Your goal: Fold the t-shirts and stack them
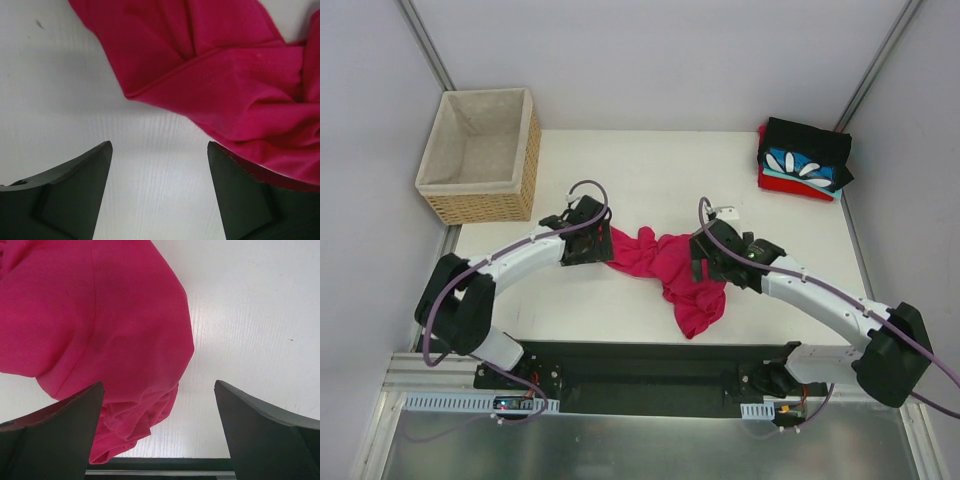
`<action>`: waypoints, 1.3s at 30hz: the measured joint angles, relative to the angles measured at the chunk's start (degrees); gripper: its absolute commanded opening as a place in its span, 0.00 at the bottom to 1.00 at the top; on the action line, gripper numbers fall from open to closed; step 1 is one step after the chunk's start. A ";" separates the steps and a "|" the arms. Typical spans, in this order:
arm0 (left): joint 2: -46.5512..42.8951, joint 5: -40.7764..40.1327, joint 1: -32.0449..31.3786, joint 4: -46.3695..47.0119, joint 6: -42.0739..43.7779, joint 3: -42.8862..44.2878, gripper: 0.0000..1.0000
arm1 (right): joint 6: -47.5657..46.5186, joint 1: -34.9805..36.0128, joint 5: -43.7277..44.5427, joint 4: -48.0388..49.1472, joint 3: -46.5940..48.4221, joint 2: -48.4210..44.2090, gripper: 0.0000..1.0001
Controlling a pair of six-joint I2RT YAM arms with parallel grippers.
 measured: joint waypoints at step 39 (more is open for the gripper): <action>31.26 9.09 -3.72 7.76 2.25 28.98 0.24 | -2.78 0.00 1.73 3.15 -4.28 -2.99 0.97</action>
